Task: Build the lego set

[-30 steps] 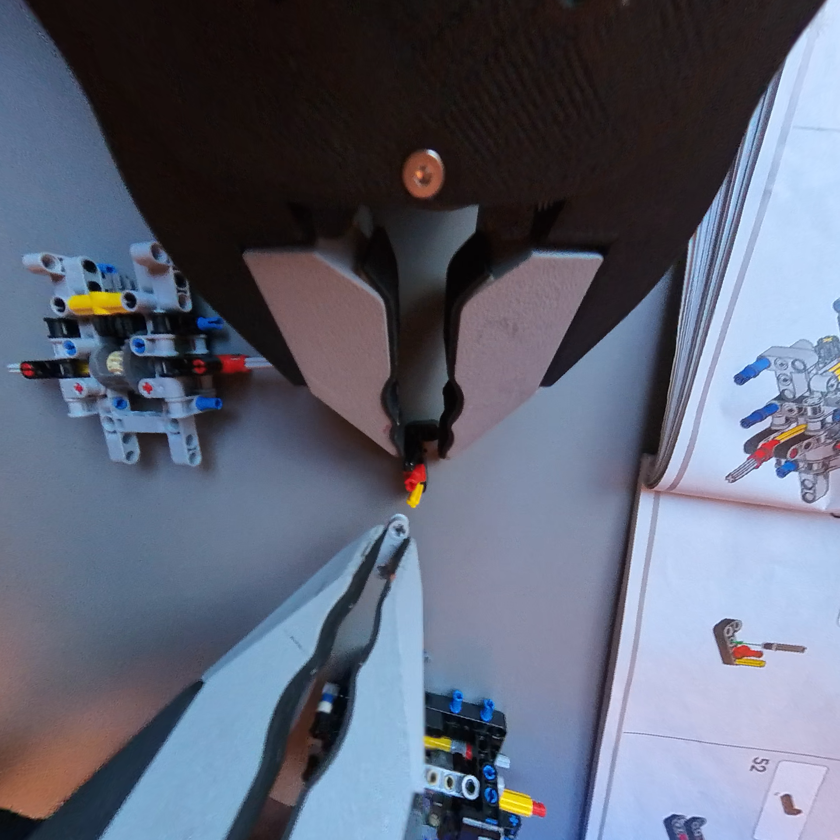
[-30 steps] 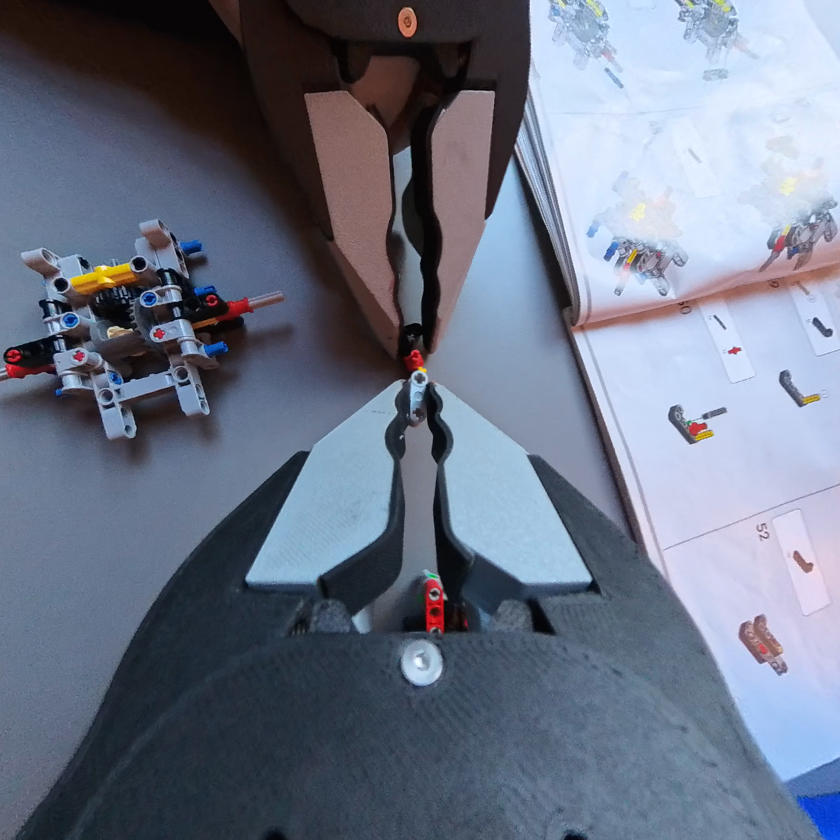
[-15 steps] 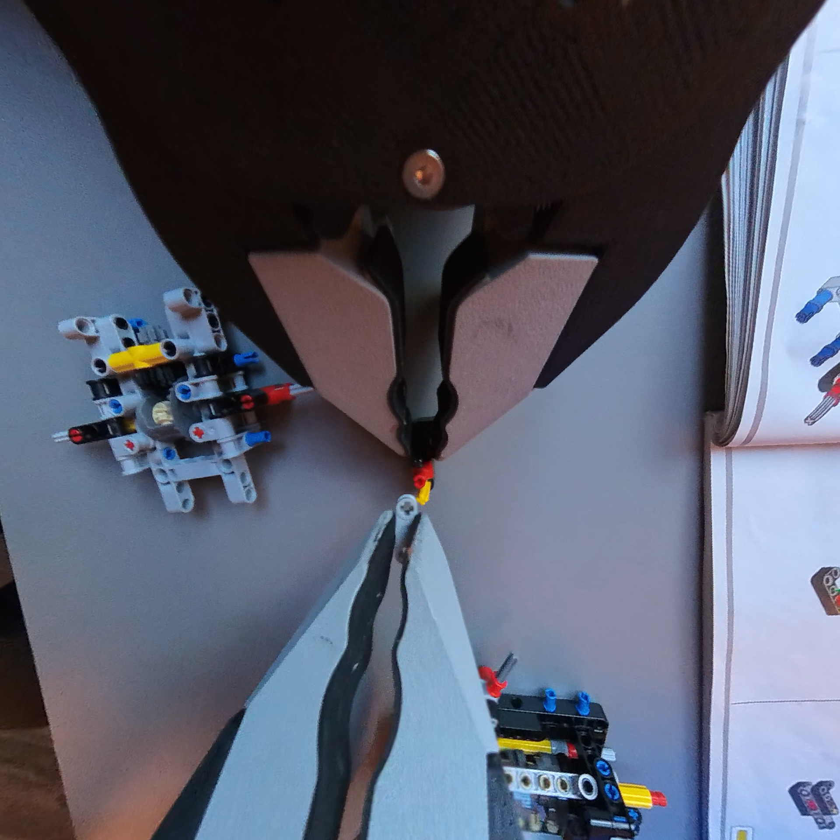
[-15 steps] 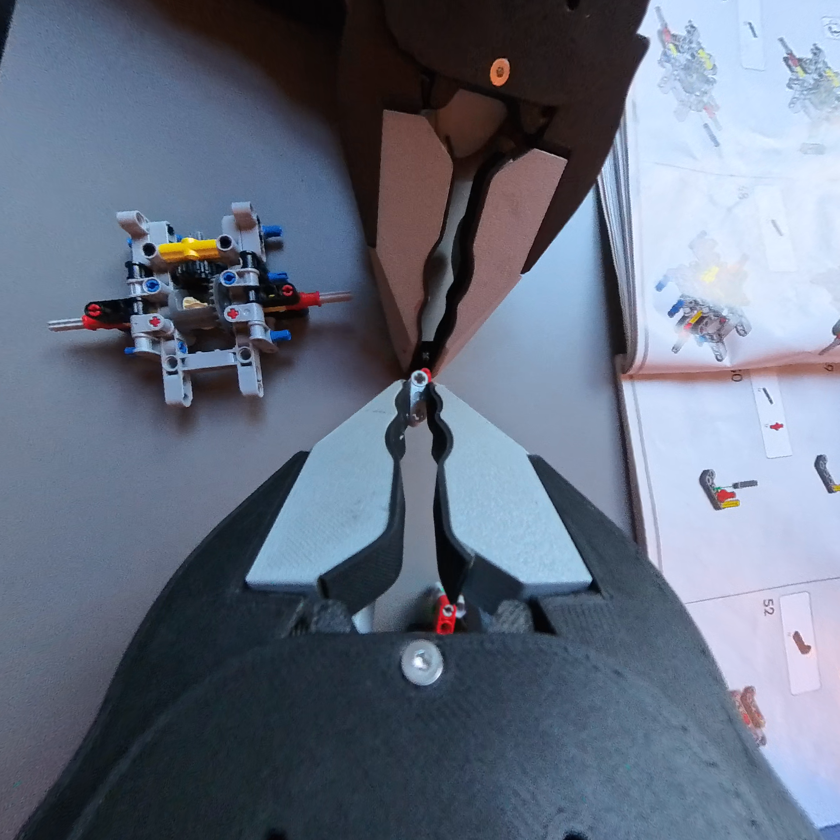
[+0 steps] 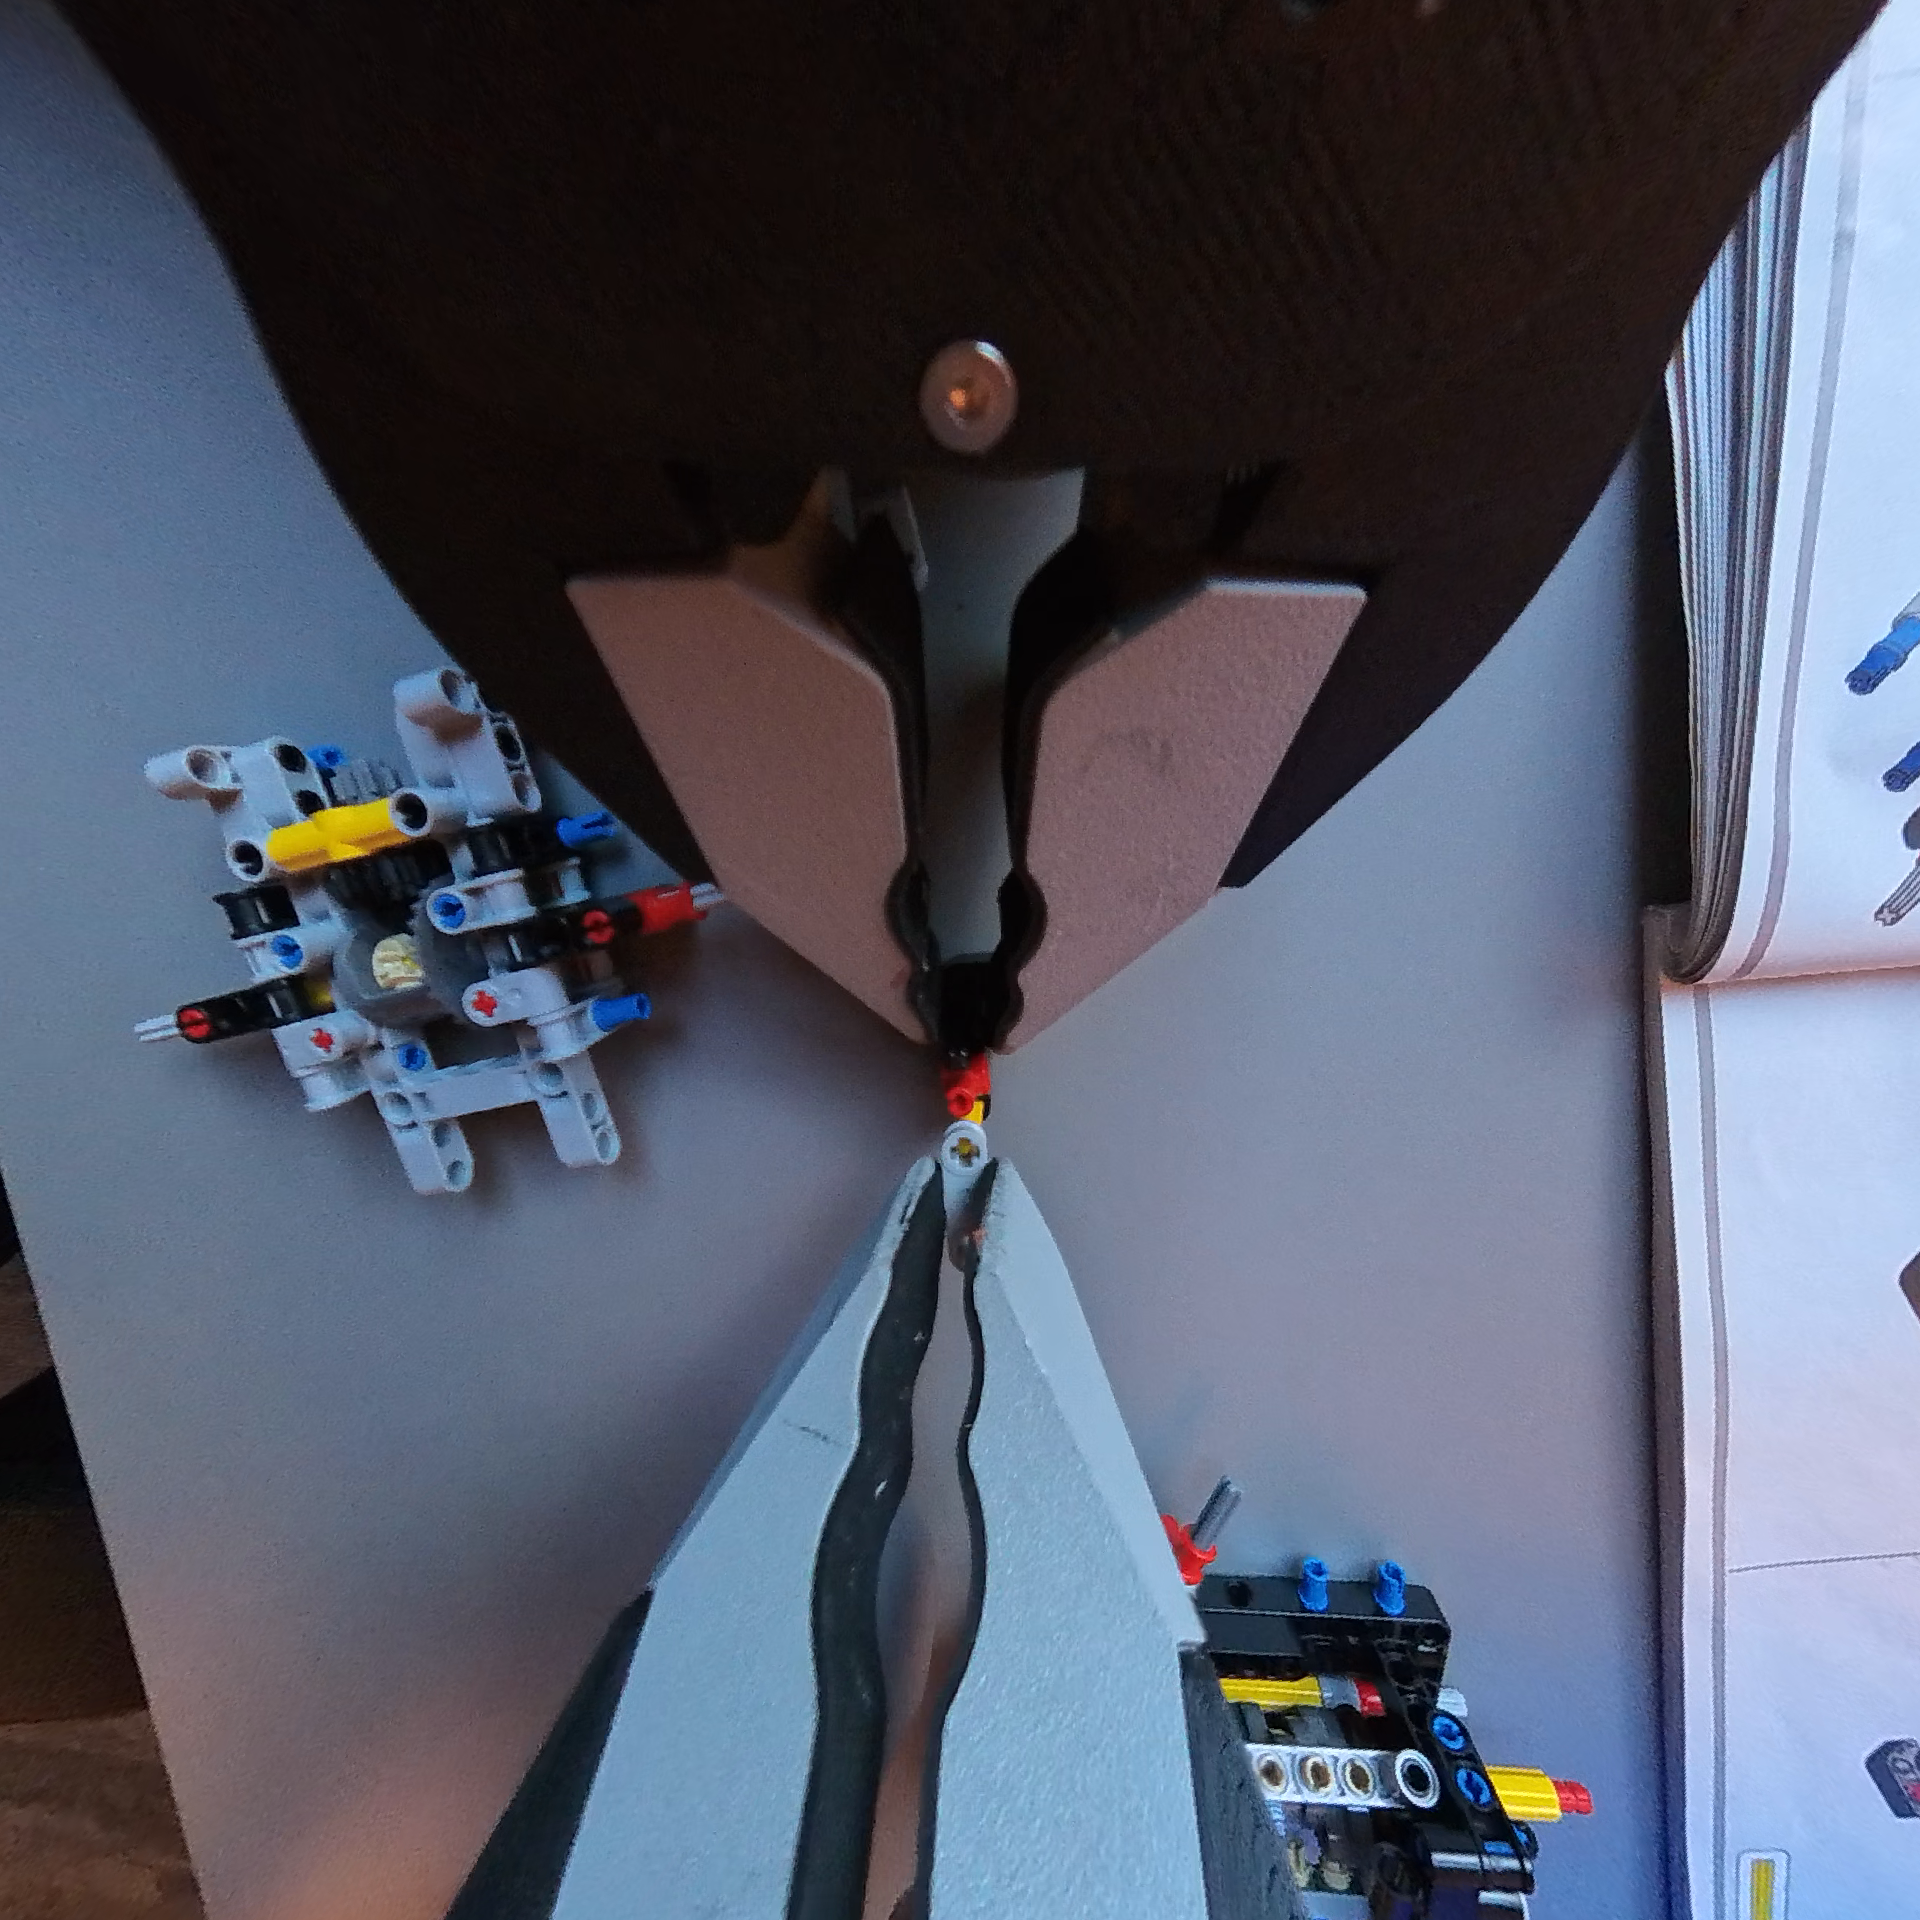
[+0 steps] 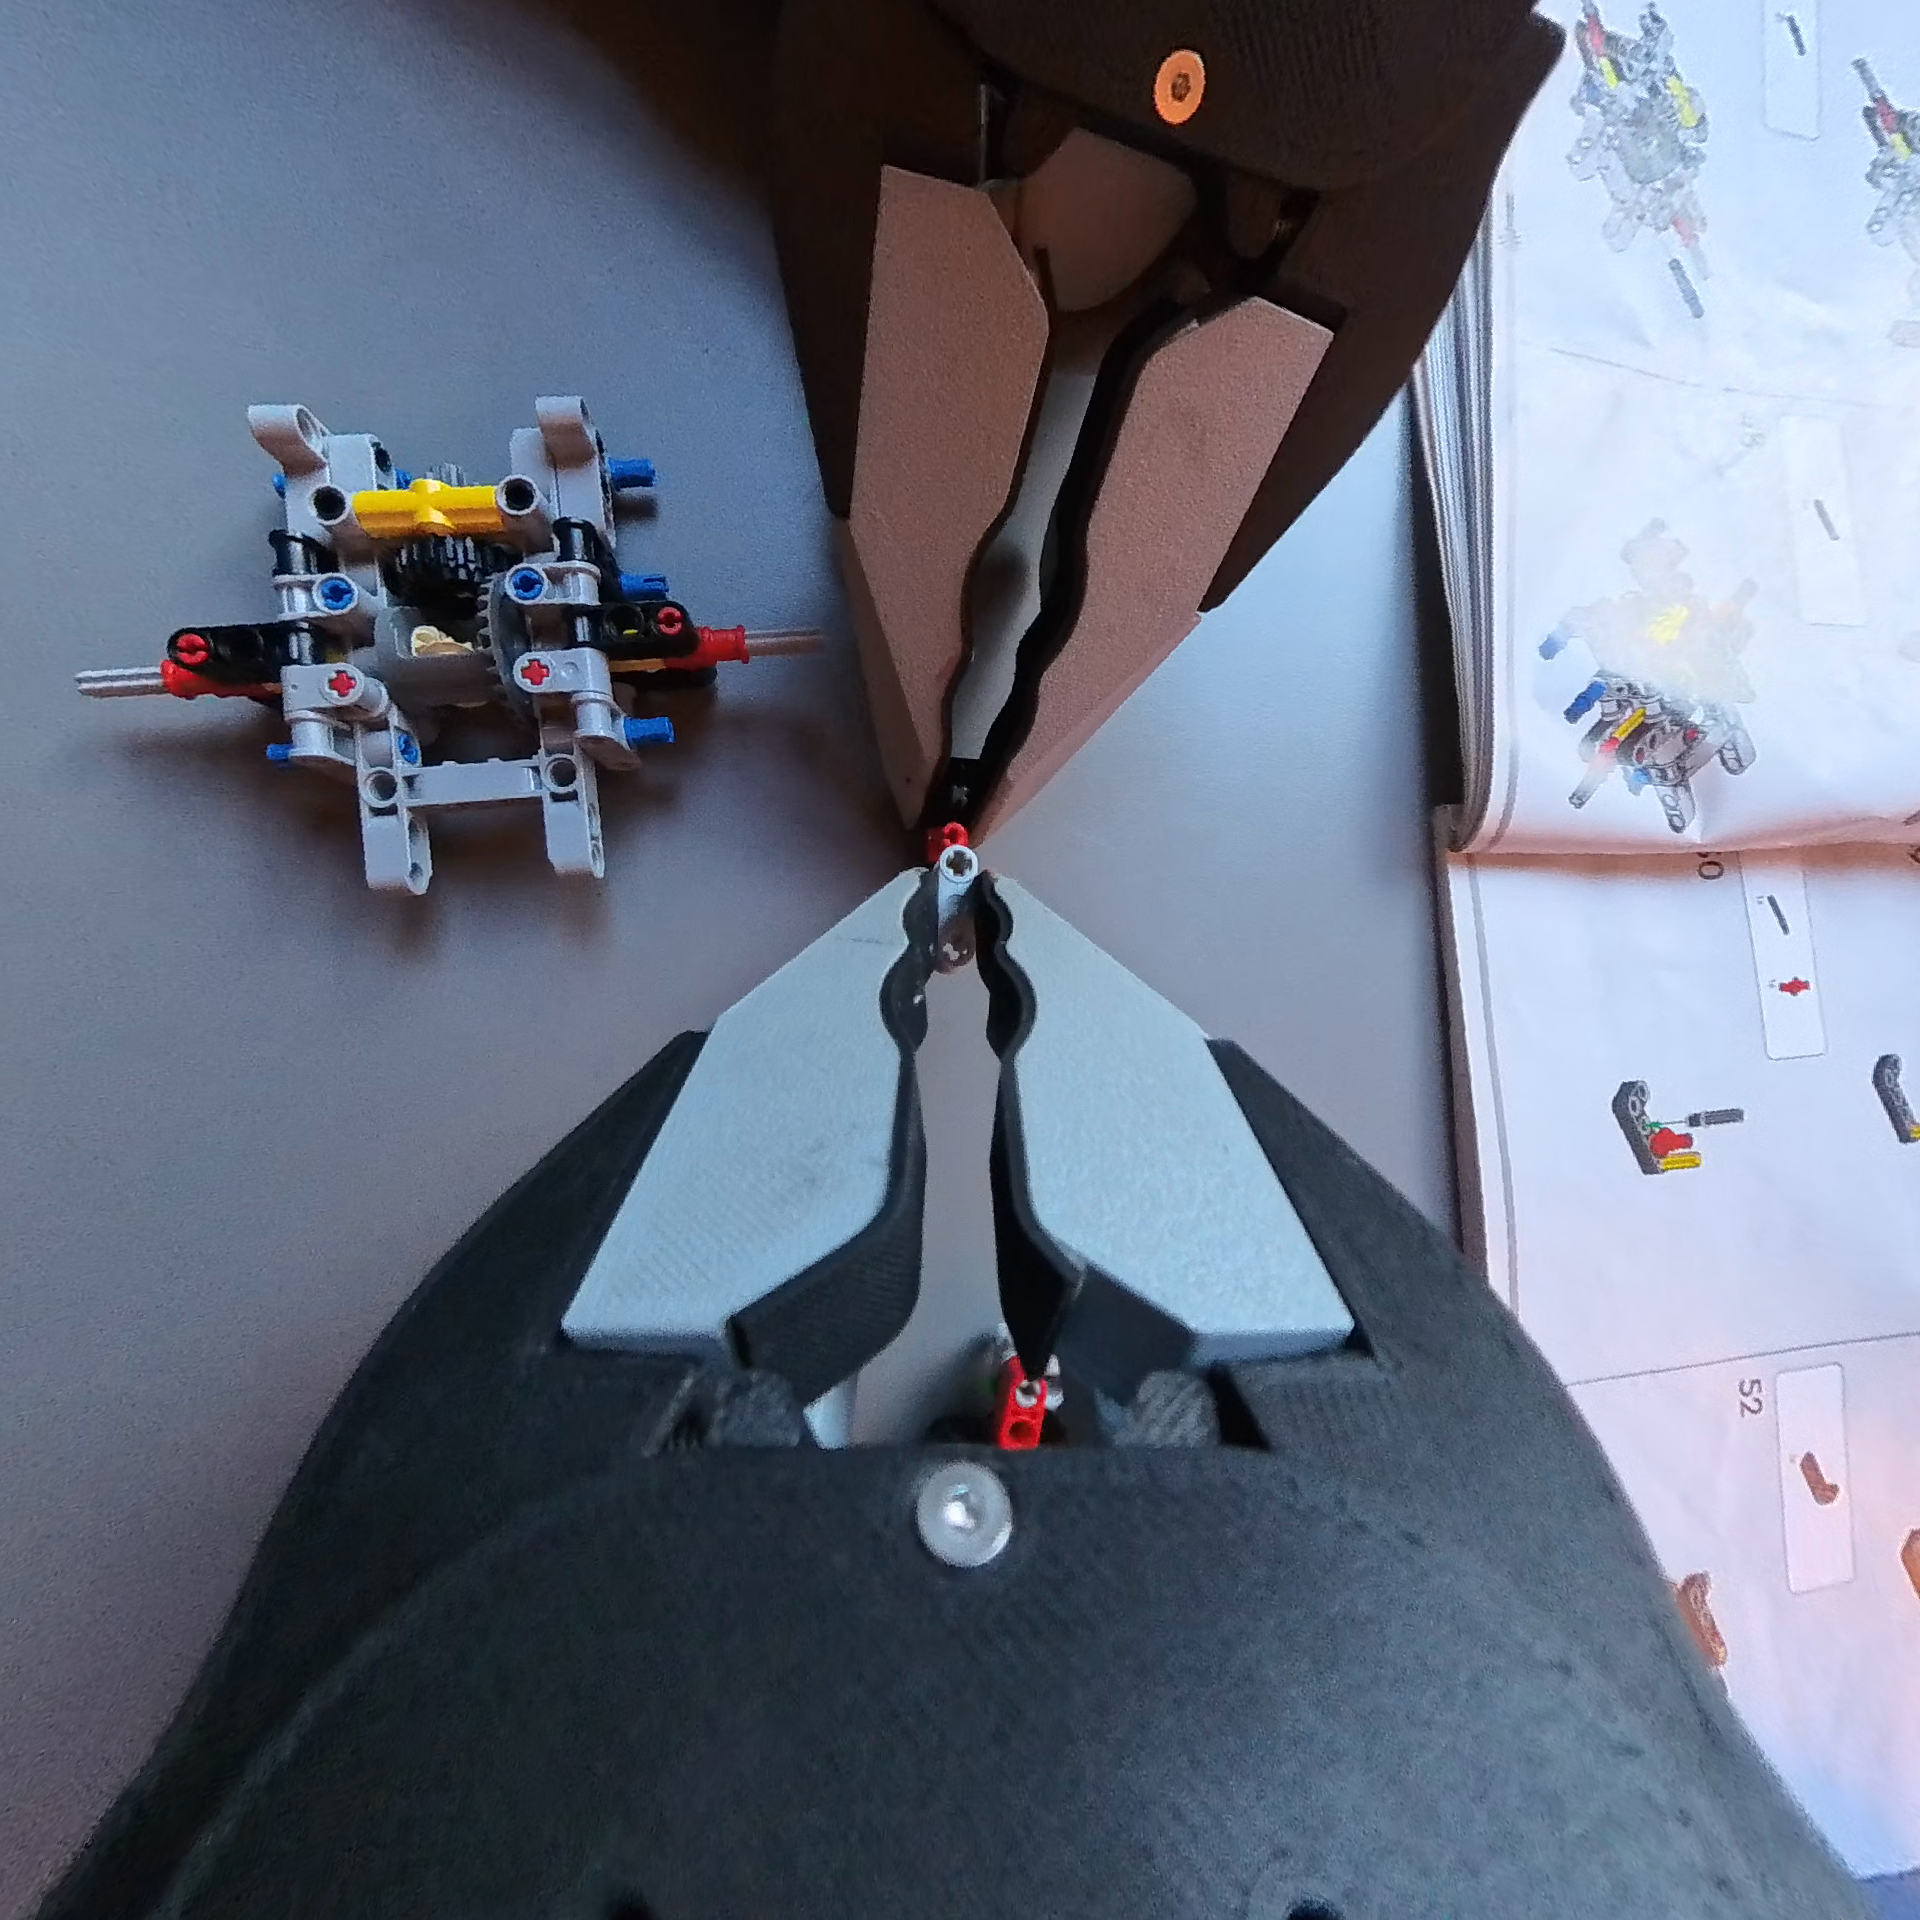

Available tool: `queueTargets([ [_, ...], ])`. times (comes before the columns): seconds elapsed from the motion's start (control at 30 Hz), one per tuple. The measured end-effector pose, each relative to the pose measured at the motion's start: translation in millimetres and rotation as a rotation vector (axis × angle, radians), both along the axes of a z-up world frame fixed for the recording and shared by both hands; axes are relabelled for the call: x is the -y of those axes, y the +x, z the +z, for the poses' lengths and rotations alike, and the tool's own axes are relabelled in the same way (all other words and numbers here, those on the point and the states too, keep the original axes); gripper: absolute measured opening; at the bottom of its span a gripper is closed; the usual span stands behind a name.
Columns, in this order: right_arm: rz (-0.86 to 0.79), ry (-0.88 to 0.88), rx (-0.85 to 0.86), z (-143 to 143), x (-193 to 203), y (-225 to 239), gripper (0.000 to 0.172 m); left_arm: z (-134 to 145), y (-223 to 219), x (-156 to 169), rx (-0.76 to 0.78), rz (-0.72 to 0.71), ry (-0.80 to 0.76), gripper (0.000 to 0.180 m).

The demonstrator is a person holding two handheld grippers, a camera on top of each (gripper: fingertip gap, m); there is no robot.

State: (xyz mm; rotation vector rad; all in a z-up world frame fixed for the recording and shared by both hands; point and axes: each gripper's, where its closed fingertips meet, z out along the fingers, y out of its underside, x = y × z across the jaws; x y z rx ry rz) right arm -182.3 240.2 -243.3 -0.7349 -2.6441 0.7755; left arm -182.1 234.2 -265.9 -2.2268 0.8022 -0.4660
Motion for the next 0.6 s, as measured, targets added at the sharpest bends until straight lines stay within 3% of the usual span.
queueTargets([
  [0.6,0.117,0.211,0.115,-6.6,-1.2,2.9,0.004,0.1,0.5,-0.3,-0.007,0.005,0.002,0.005],
])
